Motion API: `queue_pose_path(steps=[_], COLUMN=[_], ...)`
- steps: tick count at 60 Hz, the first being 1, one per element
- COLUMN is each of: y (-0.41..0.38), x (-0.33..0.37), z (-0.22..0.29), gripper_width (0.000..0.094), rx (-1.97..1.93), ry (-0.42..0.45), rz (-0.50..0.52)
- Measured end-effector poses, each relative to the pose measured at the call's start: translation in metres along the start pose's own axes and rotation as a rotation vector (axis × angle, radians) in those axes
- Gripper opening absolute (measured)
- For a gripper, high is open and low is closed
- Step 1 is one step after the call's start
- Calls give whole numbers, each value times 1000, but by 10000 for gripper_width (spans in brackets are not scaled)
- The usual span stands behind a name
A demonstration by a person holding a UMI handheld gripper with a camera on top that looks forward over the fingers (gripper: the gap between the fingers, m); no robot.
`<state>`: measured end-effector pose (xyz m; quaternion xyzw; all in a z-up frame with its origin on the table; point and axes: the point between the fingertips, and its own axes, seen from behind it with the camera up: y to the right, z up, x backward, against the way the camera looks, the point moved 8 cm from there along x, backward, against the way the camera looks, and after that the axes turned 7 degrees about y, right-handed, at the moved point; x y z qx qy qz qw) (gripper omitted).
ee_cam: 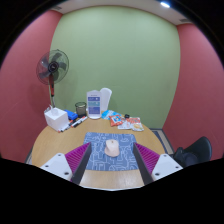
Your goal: Arrange mouse
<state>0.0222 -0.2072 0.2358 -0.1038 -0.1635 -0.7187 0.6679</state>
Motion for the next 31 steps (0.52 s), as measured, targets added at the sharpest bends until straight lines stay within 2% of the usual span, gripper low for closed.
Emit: queue_pose_path(steps=[15,31], y=[-21,-32], x=[106,150], z=[-4,-10], gripper_width=[840,841], rx=[9,3], ry=[16,13], rz=[3,-1])
